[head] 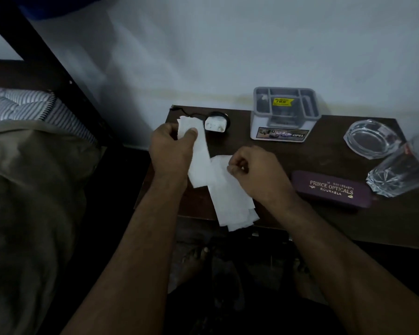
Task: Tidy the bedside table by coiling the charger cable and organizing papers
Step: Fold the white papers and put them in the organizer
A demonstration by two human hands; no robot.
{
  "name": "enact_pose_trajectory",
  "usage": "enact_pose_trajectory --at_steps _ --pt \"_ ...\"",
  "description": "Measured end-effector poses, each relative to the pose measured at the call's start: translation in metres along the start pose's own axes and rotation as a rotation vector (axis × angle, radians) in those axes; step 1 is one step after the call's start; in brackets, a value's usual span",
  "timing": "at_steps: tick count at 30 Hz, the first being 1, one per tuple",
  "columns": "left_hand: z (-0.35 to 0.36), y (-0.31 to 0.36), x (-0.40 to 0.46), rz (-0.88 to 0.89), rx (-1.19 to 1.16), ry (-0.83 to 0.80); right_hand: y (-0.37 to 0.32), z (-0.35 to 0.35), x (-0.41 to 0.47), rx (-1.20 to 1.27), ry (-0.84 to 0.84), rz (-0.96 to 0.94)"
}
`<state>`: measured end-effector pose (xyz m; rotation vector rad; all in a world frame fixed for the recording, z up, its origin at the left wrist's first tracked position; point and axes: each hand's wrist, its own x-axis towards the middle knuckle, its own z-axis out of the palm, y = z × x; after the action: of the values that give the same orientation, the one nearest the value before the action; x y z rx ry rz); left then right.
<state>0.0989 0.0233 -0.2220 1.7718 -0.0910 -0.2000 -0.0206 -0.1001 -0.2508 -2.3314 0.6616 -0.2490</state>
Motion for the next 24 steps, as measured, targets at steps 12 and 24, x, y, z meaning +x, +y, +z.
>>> enact_pose_trajectory --at_steps 12,24 --pt "-0.013 -0.012 0.011 0.039 0.23 -0.014 0.004 0.0 0.003 -0.229 -0.214 0.071" --pt "-0.005 -0.024 0.013 0.019 0.286 -0.064 -0.016 0.028 -0.007 -0.351 -0.115 -0.007"
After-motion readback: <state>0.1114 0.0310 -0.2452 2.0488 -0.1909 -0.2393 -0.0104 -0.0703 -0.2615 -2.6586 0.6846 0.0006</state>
